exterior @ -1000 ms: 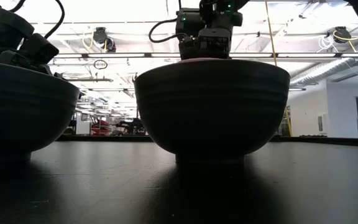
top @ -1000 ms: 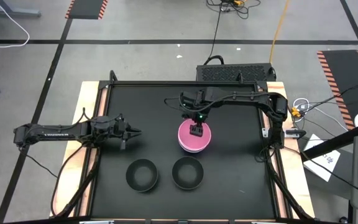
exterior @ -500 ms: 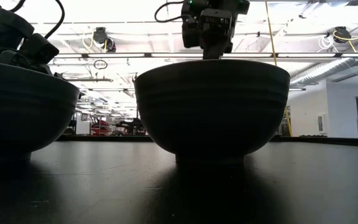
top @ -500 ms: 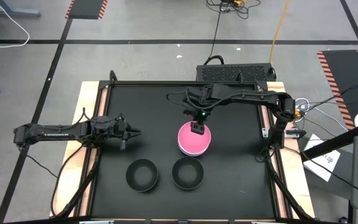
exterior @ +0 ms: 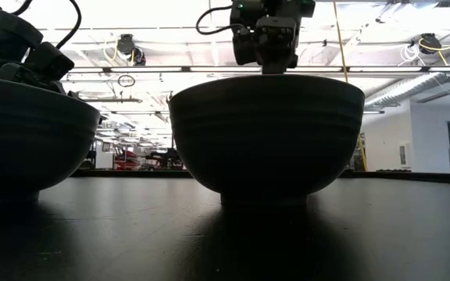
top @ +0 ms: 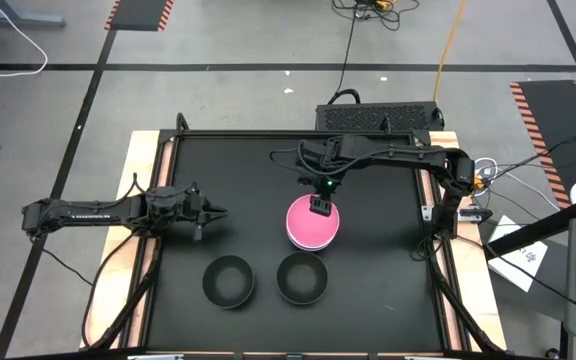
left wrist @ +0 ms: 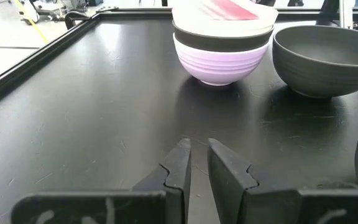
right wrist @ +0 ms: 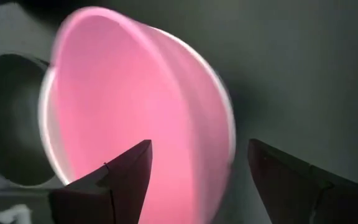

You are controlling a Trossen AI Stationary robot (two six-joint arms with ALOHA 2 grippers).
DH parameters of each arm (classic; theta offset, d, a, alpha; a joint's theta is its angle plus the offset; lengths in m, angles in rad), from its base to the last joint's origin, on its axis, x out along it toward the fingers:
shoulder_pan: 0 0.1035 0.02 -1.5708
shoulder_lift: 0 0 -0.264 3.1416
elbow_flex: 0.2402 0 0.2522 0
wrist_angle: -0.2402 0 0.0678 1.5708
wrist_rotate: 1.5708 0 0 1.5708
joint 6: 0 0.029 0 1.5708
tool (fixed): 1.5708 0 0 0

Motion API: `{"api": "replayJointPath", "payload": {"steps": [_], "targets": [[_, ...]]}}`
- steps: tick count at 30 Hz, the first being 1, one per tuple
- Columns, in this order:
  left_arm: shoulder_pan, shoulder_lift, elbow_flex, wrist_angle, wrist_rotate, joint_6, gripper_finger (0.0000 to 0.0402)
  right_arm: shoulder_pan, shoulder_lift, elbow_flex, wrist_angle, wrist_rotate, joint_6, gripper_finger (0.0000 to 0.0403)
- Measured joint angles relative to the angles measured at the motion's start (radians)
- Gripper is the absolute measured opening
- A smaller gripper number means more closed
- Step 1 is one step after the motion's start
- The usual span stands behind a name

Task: Nest bowls inside each other
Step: Stack the pink bowl on top of the white bowl

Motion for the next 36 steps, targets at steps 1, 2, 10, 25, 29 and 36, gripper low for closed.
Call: {"api": "replayJointPath", "payload": {"steps": [1,2,10,25,29,36], "targets": [[0.0,0.0,0.0,0.0,0.0,0.0,0.0056,0.0,0.0,0.0,-0.006,0.02,0.005,0.0256],[0.0,0.0,0.0,0.0,0.0,0.0,0.0056,0.0,0.0,0.0,-0.011,0.046,0.011,0.0256],[0.0,0.0,0.0,0.0,0.0,-0.001,0.0056,-0.003,0.0,0.0,-0.034,0.088,-0.012,0.0179],[0.0,0.0,0.0,0.0,0.0,-0.003,0.0056,-0.014,0.0,0.0,-0.075,0.08,-0.024,0.0004],[0.0,0.0,0.0,0.0,0.0,-0.003,0.0056,-0.014,0.0,-0.001,-0.1,0.08,-0.023,0.0004],[0.0,0.0,0.0,0.005,0.0,-0.003,0.0056,-0.018,0.0,-0.001,-0.063,0.053,-0.026,0.0002]]}}
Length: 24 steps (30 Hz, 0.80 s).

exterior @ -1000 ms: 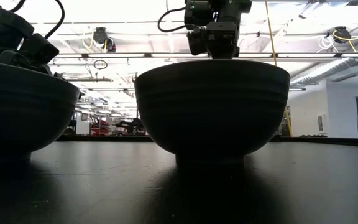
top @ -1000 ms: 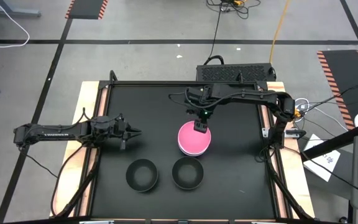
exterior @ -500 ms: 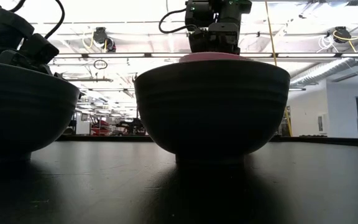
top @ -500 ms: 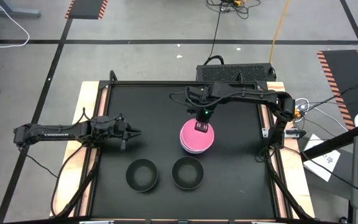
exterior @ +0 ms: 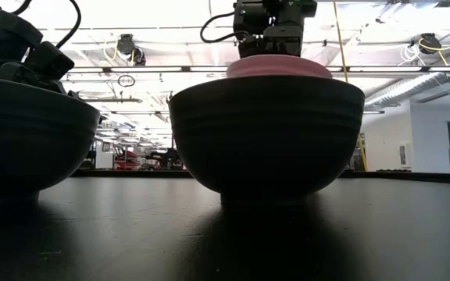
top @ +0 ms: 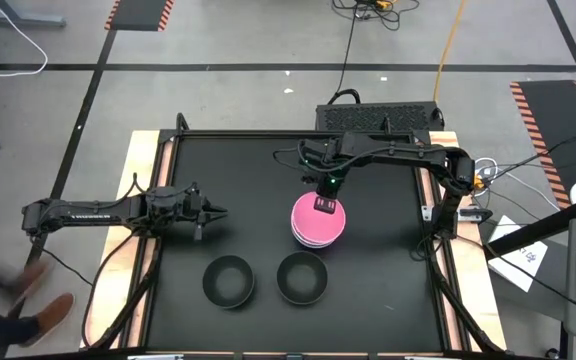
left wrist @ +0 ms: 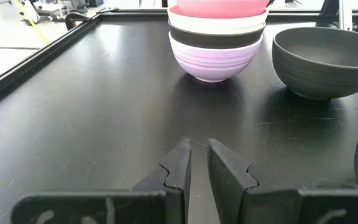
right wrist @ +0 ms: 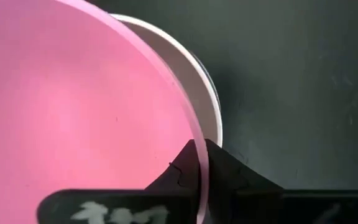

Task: Nest bowls inside each other
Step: Stack the pink bowl on top of the white bowl

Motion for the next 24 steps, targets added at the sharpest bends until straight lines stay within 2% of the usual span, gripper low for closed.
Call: {"api": "replayJointPath", "payload": {"steps": [7,13,24], "targets": [[0.0,0.0,0.0,0.001,0.0,0.005,0.0056,-0.001,0.03,0.0,0.037,-0.078,-0.007,0.0001],[0.0,0.0,0.0,0.0,0.0,0.012,0.0056,-0.001,0.08,0.0,0.005,-0.075,-0.005,0.0001],[0.0,0.0,0.0,-0.004,0.0,0.017,0.0056,-0.001,0.082,0.0,0.007,-0.035,0.005,0.0]]}}
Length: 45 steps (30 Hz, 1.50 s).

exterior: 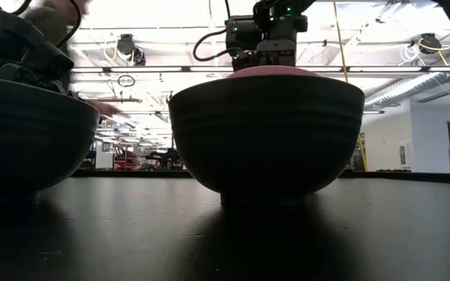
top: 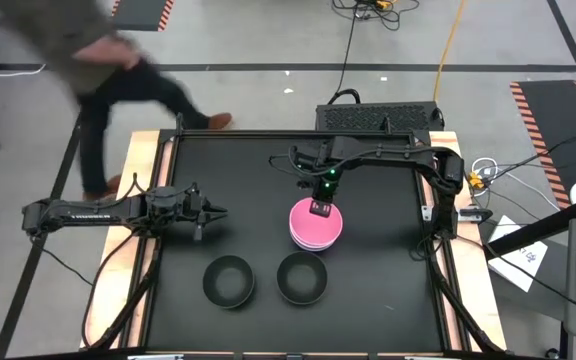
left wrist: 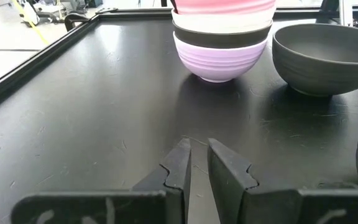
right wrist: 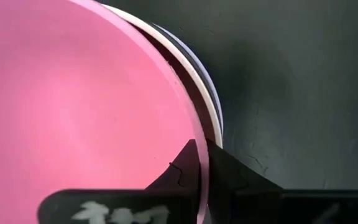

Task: Nest bowls inside each other
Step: Stack the pink bowl on top of the white bowl

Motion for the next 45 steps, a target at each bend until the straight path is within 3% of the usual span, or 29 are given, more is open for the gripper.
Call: {"api": "replayJointPath", "payload": {"steps": [13,45], "targets": [[0.0,0.0,0.0,-0.001,0.0,-0.001,0.0056,0.017,-0.001,0.002,-0.049,0.121,0.044,0.0],[0.0,0.0,0.0,-0.001,0.0,-0.002,0.0056,0.022,-0.001,0.001,-0.023,0.151,0.096,0.0]]}}
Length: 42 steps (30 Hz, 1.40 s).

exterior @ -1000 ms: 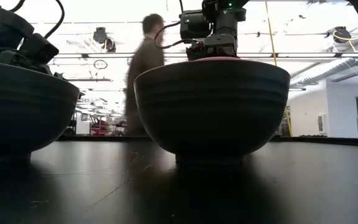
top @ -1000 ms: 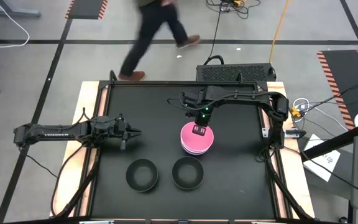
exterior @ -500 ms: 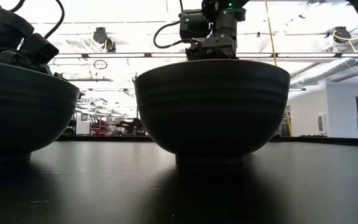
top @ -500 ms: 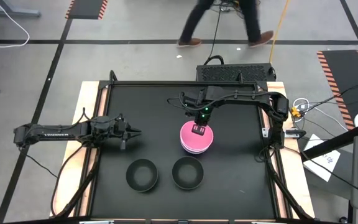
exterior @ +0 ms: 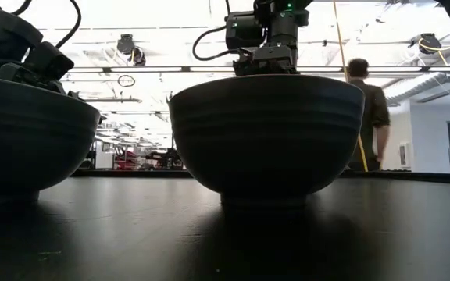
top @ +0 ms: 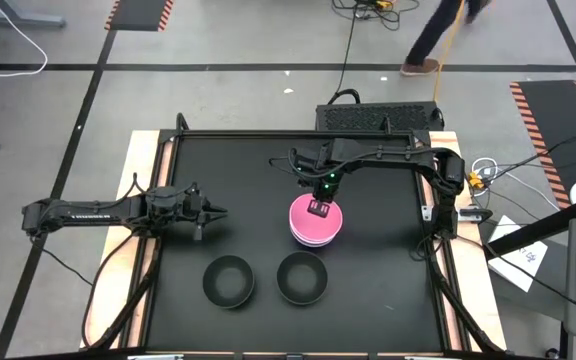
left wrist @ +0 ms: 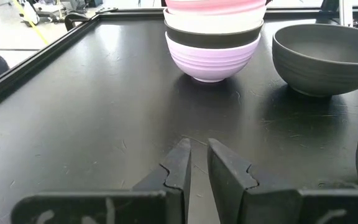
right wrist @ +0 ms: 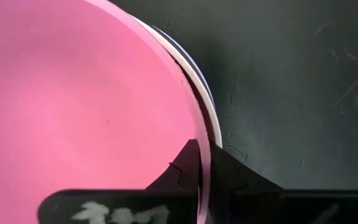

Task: Nest bowls inside each other
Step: Stack the pink bowl on top of the white bowl

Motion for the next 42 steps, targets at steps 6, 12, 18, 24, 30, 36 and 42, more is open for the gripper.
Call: {"api": "replayJointPath", "payload": {"steps": [6,12,18,24,30,36,42], "targets": [[0.0,0.0,0.0,0.0,0.0,0.0,0.0056,0.007,0.0,0.0,-0.037,0.041,0.027,0.0],[0.0,0.0,0.0,0.0,0.0,0.0,0.0056,0.007,0.0,0.0,-0.044,0.071,0.041,0.0],[0.0,0.0,0.0,0.0,0.0,-0.002,0.0056,0.007,0.0,0.0,-0.04,0.073,0.04,0.0],[0.0,0.0,0.0,0.0,0.0,-0.001,0.0056,0.007,0.0,0.0,-0.031,0.071,0.033,0.0001],[0.0,0.0,0.0,0.0,0.0,-0.001,0.0056,0.007,0.002,-0.001,-0.019,0.069,0.036,0.0023],[0.0,0.0,0.0,0.0,0.0,-0.001,0.0056,0.013,0.002,-0.002,-0.004,0.032,0.037,0.0057],[0.0,0.0,0.0,0.0,0.0,-0.001,0.0056,0.026,0.002,-0.002,0.013,0.024,0.037,0.0088]]}}
